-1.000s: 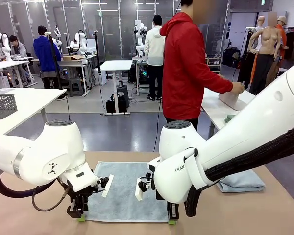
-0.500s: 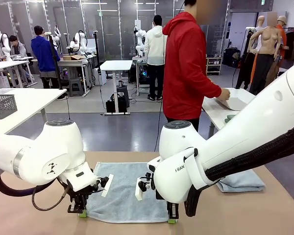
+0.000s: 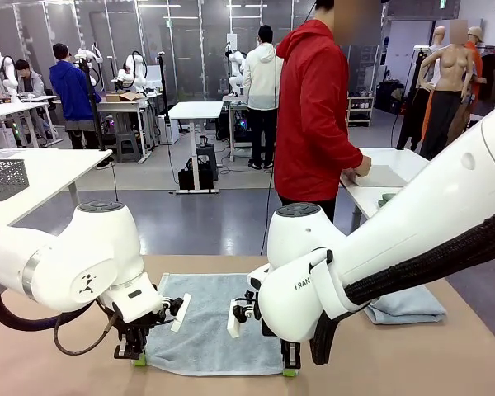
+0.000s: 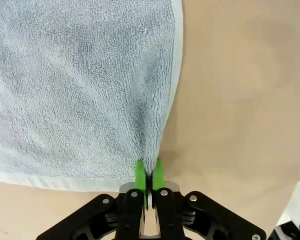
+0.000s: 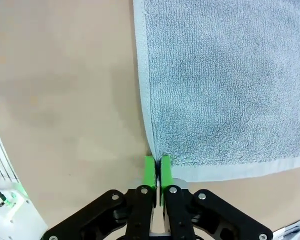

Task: Fold the towels and place them in the basket.
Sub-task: When a person lays out a Towel with hook on the table, fold it in half twice.

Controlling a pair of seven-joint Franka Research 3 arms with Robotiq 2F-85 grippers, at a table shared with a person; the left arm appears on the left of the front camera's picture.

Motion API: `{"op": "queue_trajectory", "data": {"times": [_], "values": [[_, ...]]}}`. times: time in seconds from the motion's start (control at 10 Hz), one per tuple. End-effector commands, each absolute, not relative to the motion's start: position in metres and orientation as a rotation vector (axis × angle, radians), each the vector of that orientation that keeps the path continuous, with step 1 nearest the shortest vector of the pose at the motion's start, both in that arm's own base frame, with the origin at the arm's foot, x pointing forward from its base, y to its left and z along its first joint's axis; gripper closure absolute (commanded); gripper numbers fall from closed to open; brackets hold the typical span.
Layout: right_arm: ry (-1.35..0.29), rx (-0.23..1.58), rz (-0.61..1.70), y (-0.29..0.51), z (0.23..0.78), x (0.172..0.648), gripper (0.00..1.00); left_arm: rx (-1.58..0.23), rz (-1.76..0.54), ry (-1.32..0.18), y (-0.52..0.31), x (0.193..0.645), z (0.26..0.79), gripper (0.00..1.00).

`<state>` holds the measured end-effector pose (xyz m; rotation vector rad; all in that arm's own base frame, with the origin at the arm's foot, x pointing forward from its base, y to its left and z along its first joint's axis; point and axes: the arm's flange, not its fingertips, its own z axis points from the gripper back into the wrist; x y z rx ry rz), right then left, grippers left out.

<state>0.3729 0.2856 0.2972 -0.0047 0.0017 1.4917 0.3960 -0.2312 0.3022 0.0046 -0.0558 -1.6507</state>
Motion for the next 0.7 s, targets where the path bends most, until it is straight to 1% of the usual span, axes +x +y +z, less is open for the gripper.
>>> {"op": "queue_trajectory", "data": {"times": [0.0,0.1,0.2,0.4,0.6], "values": [[-0.003,-0.004,1.498,0.285,0.297,0.373,1.00,0.005,-1.651,-0.056,-0.231,0.396,0.302,1.00],[0.002,-0.005,1.492,0.286,0.297,0.373,0.95,0.005,-1.651,-0.056,-0.231,0.396,0.302,0.94],[-0.018,0.004,1.493,0.287,0.306,0.376,0.95,0.005,-1.655,-0.066,-0.232,0.399,0.312,0.94],[-0.046,-0.009,1.495,0.281,0.323,0.389,0.95,0.061,-1.654,-0.101,-0.230,0.412,0.337,0.94],[-0.074,-0.047,1.479,0.274,0.345,0.401,0.95,0.114,-1.631,-0.143,-0.227,0.424,0.365,0.94]]}}
